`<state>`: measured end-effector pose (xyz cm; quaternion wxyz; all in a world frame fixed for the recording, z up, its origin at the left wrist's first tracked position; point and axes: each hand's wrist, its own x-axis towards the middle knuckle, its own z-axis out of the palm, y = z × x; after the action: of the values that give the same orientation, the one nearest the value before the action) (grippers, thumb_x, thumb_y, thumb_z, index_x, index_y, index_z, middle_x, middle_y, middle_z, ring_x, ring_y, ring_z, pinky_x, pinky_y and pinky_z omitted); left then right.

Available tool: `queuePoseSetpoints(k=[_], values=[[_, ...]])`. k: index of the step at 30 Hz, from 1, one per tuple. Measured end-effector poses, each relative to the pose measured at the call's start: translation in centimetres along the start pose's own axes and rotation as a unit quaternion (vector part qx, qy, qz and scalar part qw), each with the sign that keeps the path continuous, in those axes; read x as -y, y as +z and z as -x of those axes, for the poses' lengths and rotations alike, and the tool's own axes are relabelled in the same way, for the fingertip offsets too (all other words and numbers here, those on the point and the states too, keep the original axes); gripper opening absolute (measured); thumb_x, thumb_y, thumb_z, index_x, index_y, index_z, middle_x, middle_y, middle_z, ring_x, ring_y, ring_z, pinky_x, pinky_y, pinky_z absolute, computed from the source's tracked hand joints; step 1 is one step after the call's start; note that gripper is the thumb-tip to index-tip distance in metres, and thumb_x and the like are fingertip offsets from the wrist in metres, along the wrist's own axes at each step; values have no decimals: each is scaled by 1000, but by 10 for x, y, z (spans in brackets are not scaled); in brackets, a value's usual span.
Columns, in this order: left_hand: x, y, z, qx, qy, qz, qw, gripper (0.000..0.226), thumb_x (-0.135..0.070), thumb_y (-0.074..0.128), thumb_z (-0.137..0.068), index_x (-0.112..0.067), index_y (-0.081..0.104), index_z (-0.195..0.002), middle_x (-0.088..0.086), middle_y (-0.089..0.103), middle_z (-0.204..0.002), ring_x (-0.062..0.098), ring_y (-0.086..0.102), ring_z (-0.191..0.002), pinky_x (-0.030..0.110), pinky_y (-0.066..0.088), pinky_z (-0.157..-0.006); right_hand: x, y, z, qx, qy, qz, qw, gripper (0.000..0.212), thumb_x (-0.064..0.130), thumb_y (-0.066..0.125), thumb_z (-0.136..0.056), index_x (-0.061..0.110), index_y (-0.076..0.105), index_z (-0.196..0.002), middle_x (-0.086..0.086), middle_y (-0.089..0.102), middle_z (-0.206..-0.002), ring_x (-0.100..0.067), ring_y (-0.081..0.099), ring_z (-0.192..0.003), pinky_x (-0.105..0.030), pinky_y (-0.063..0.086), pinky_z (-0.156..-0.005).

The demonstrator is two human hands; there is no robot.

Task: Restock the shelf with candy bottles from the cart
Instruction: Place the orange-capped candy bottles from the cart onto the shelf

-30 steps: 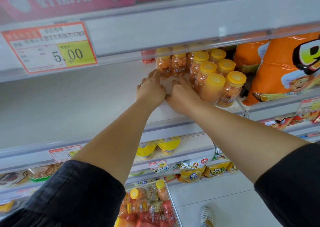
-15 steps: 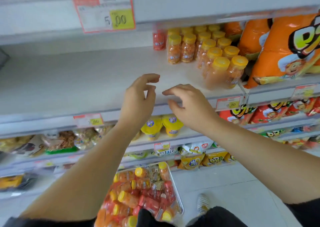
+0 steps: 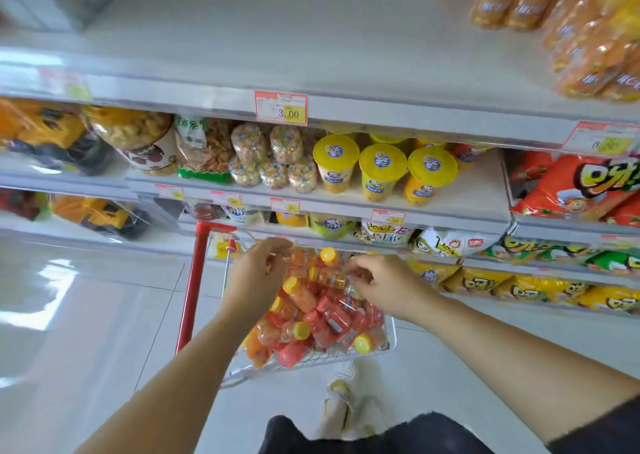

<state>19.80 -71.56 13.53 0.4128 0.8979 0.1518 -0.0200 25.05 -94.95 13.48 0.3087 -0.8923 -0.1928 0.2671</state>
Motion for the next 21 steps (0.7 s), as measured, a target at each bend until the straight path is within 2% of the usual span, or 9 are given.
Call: queuePoseSetpoints(k=[2,4,7,10,14,17,19,21], values=[[30,11,14,9,-65,13,998,27,-14,55,-95,-36,66,-106,-14,71,-95,6,66,-81,32,57,-71,-9,22,-5,28,17,6,999,19,28,58,-94,32,69,-109,10,69,-97,-8,62,-74,-27,50,-66],[61,24,29,35,-113,-11,993,28,-13,55,-94,-32,67,-110,-10,71,-101,9,66,-86,32,56,-76,-18,44,-10,63,27,15,998,21,25,57,-95,27,69,-113,12,67,-101,-2,58,-77,-17,42,-66],[107,40,52,102,-154,-76,980,29,-17,57,-94,-25,64,-121,-2,65,-116,18,65,-99,35,53,-86,-29,79,-23,99,51,16,994,22,26,57,-94,28,69,-113,9,68,-108,-9,62,-90,-24,47,-76],[143,50,67,173,-178,-141,958,34,-23,54,-97,-32,60,-129,-1,56,-129,21,60,-109,37,50,-93,-40,115,-37,132,81,32,987,24,29,59,-91,29,67,-114,7,65,-111,-14,60,-98,-31,50,-85],[177,68,67,213,-88,-291,929,48,-17,49,-98,-44,47,-138,-8,45,-142,21,51,-123,40,47,-100,-49,158,-66,144,94,70,983,37,36,60,-89,34,58,-126,5,49,-131,-19,56,-111,-42,47,-97],[192,85,54,209,2,-391,896,66,-8,56,-91,-36,34,-146,-2,33,-150,26,38,-135,41,38,-106,-54,185,-89,113,93,85,985,43,32,60,-91,32,55,-133,0,41,-146,-25,52,-122,-41,46,-101],[200,93,43,194,36,-441,876,65,-10,60,-88,-30,36,-145,2,32,-151,27,33,-139,40,35,-106,-57,197,-102,97,88,109,985,36,31,59,-92,36,59,-127,-3,29,-156,-29,42,-134,-42,43,-105],[207,102,33,189,51,-478,856,55,-13,59,-88,-27,44,-139,5,35,-151,29,33,-138,41,33,-104,-59,206,-110,104,77,142,981,31,32,58,-93,42,63,-122,-5,26,-158,-30,30,-141,-45,36,-111]])
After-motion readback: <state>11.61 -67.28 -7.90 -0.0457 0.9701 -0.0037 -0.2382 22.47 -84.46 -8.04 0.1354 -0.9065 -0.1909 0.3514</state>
